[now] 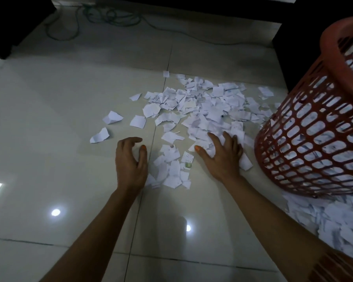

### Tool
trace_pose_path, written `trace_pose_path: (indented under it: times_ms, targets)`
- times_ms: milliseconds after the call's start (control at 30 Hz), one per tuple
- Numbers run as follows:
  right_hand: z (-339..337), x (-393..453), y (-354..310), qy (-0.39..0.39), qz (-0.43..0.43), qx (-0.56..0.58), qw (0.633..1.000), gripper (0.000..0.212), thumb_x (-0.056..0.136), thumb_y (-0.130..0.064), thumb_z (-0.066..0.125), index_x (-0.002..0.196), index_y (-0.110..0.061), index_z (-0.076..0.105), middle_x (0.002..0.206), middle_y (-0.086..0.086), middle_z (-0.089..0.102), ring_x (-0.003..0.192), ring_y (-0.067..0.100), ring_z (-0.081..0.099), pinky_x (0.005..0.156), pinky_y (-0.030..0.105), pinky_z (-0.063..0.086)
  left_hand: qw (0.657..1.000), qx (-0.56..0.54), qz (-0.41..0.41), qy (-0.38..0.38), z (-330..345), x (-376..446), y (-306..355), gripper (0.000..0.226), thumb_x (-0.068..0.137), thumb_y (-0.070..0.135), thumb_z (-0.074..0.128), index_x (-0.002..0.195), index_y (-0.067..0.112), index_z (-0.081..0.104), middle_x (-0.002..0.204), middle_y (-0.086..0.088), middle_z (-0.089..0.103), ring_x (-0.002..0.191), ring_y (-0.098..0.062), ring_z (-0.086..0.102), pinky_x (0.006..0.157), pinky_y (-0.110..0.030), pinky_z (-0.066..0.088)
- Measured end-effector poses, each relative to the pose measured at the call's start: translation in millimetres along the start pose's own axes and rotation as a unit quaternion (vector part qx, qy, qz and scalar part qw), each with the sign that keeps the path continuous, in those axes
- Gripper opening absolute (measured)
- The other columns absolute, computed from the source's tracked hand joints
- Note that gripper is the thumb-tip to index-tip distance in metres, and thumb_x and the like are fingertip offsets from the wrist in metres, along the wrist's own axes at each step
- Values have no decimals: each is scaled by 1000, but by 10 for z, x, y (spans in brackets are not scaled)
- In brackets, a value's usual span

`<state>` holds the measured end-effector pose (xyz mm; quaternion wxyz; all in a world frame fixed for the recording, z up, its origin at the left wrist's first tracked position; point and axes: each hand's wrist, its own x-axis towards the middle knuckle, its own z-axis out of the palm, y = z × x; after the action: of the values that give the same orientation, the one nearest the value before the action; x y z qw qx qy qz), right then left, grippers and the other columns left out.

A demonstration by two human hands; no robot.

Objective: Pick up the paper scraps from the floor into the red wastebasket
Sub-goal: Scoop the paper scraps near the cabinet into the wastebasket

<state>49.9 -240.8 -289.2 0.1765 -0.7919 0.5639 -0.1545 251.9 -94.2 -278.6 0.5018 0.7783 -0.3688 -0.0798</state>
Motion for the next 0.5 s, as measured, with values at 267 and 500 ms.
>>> trace_pose_path:
  times_ms: [267,500]
  targets:
    - [277,-626,-649,-96,-74,-38,992,111,52,-101,28,148,-52,1,160,9,-18,144,38,-22,108,67,-13,995,-7,-69,75,-110,77,-122,19,94,27,47,111,25,56,112,2,53,107,-16,51,87,-53,48]
    - [374,-623,-643,53,-112,-54,991,39,87,-52,49,119,-33,62,127,6,50,112,30,42,90,48,40,995,-10,-65,75,-143,73,-143,19,92,30,48,110,28,54,112,4,53,107,-14,51,87,-51,48]
